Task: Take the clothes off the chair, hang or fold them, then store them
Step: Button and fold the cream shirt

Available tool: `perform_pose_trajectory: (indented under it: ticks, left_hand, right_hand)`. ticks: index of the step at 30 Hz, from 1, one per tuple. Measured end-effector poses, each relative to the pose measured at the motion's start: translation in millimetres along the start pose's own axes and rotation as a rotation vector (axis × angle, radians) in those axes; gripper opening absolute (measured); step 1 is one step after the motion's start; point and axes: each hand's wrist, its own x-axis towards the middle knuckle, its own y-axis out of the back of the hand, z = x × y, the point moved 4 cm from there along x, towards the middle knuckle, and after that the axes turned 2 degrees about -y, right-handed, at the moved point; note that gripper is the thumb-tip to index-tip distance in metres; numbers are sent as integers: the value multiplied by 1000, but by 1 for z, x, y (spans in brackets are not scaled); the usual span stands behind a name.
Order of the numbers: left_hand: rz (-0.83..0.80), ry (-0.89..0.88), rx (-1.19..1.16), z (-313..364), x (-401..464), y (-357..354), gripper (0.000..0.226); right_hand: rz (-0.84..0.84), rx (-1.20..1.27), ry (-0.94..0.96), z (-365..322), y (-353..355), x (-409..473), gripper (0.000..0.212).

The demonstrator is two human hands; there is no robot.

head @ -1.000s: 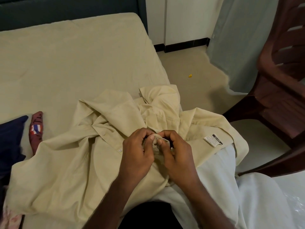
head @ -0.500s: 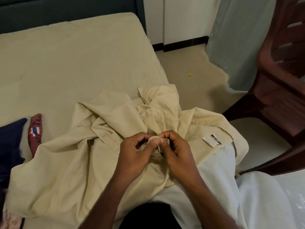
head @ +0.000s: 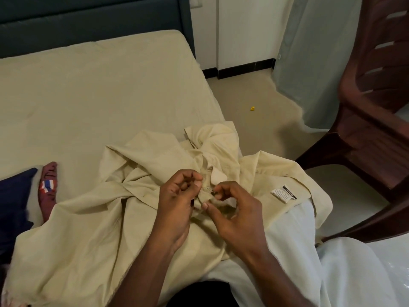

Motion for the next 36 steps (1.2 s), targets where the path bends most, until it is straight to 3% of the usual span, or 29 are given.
perform_pose_trajectory:
  ticks: [7, 12, 17, 19, 21, 26, 30, 33, 35, 36]
  left_hand:
    - [-157, -98, 165, 11, -4, -1, 36]
    - [-224, -50, 331, 6, 0, 16, 47]
    - [-295, -161, 671, 4, 5, 41, 7]
    - [-267, -183, 672, 10, 9, 51, 13]
    - [-208, -214, 665, 21, 21, 61, 12]
    - [-128, -164, 564, 71, 65, 69, 13]
    - [-303, -56, 507, 100, 82, 64, 3]
    - [-504, 108, 344, 109, 97, 79, 27]
    - [-481, 112, 395, 115, 113, 84, 20]
    - [-392, 69, 464, 119, 126, 85, 9]
  right_hand:
    - [-13, -35, 19, 7, -1, 0, 4]
    - [63, 36, 2, 7, 4, 1, 10]
    - [65, 80, -19, 3, 6, 3, 11]
    - [51, 15, 21, 2, 10, 10, 8]
    - [-37, -81, 73, 6, 21, 26, 5]
    - [-579, -373, 152, 4, 41, 95, 15]
    - [-649, -575, 112, 7, 44, 142, 16]
    - [-622, -150, -39, 4, 44, 167, 17]
    - [-616, 136, -197, -4, 39, 184, 19]
    - [-640, 191, -269, -8, 36, 194, 18]
